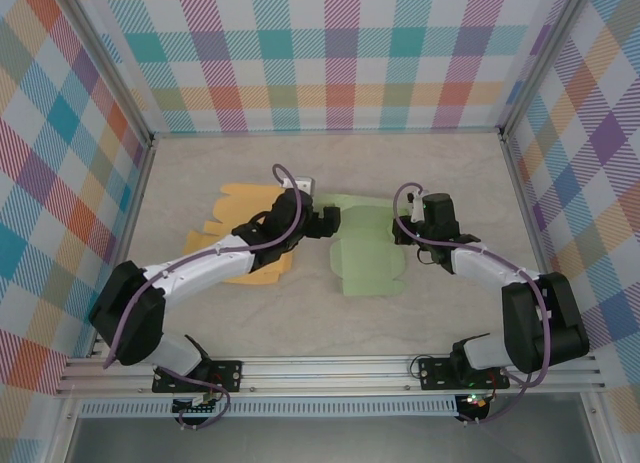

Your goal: Fold the paper box

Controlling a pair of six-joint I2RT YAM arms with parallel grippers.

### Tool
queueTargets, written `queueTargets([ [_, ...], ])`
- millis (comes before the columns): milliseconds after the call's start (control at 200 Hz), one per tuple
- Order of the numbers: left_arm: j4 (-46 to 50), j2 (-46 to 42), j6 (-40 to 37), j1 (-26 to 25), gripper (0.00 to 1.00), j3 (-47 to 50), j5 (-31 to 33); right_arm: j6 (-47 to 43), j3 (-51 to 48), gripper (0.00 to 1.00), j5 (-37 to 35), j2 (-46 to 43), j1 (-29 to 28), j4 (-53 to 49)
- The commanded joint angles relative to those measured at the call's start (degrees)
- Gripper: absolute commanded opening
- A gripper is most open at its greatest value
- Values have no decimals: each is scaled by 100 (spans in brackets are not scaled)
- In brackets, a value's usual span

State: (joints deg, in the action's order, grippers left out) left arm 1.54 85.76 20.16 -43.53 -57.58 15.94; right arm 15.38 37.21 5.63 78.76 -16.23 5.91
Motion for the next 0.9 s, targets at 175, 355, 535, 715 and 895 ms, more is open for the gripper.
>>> queueTargets([
  [175, -203, 464, 79, -84, 100, -379, -31, -52, -72, 0, 149, 11, -38, 250],
  [355, -433, 1008, 229, -214, 100, -667, -84, -26, -69, 0, 149, 9, -38, 260],
  [535, -462, 1035, 515, -275, 100, -638, 485, 18, -100, 0, 93, -26, -37, 260],
  [715, -469, -150, 992, -271, 100, 343, 1105, 40, -251, 2, -151, -213, -38, 342],
  [895, 18, -1436, 1644, -273, 100, 1363, 1670, 71, -304, 3, -253, -265, -34, 392],
])
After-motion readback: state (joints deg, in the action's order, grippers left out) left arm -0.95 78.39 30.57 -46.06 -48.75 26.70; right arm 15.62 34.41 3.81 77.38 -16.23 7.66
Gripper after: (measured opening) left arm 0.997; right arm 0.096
